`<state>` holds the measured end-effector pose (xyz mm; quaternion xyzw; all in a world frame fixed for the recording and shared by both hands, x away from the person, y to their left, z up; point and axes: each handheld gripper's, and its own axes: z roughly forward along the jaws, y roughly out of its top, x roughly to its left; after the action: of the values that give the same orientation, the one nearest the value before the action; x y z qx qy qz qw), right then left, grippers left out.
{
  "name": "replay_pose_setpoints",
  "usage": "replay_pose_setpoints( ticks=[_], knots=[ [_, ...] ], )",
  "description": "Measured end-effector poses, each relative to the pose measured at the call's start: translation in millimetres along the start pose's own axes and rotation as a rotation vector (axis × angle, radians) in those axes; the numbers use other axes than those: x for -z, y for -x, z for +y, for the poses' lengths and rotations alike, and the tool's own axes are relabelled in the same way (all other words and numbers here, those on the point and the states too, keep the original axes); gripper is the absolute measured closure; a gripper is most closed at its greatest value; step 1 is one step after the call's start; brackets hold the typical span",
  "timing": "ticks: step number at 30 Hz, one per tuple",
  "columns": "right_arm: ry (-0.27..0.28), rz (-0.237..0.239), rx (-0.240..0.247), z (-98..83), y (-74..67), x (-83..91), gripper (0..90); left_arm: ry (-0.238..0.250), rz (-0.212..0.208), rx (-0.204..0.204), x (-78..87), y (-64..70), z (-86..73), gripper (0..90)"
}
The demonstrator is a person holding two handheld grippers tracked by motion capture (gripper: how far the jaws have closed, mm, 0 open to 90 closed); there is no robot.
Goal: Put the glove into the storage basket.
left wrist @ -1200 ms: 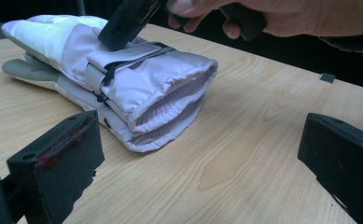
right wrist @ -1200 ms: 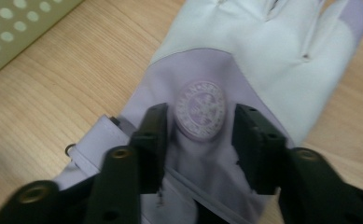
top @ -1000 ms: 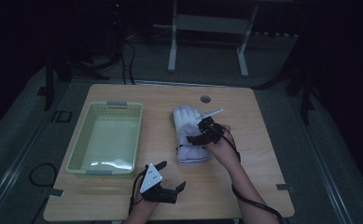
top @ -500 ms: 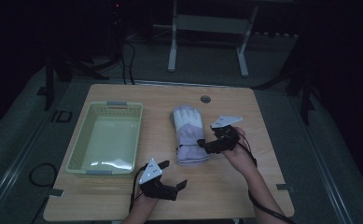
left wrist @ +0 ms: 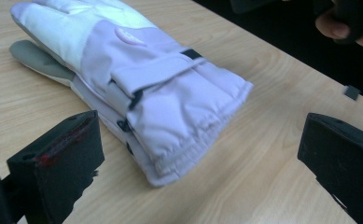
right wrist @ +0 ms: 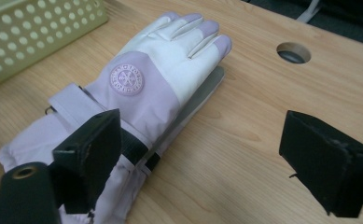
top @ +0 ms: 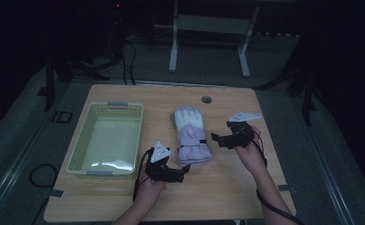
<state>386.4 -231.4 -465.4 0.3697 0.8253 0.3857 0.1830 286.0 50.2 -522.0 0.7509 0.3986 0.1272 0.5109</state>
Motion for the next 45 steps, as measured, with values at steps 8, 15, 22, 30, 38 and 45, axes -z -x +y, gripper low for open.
replay_pose_setpoints(
  ticks=[8, 15, 22, 30, 38, 45],
  knots=[
    [0.015, 0.014, -0.062, 4.2, 4.0, -12.9, 10.7, -0.049, 0.149, 0.0, -23.2, -11.1, 34.2, 0.2],
    [0.01, 0.043, -0.092, 9.6, 6.6, -34.8, 14.3, -0.065, 0.155, 0.036, -44.9, -21.0, 49.4, 0.2],
    [-0.014, 0.066, -0.114, 8.0, 4.4, -54.6, 24.5, -0.145, 0.167, 0.092, -62.7, -25.1, 35.8, 7.5],
    [-0.145, 0.104, -0.153, -8.7, -5.9, -84.8, 35.9, -0.255, 0.119, 0.198, -71.6, -39.3, 10.0, 12.1],
    [-0.233, 0.236, -0.321, -20.8, 7.1, -101.6, 42.3, -0.27, 0.072, 0.237, -75.3, -48.6, 1.0, 15.5],
    [-0.22, 0.316, -0.327, -23.8, 8.7, -102.8, 68.1, -0.28, -0.022, 0.246, -76.1, -49.7, 2.6, 45.6]
  ],
)
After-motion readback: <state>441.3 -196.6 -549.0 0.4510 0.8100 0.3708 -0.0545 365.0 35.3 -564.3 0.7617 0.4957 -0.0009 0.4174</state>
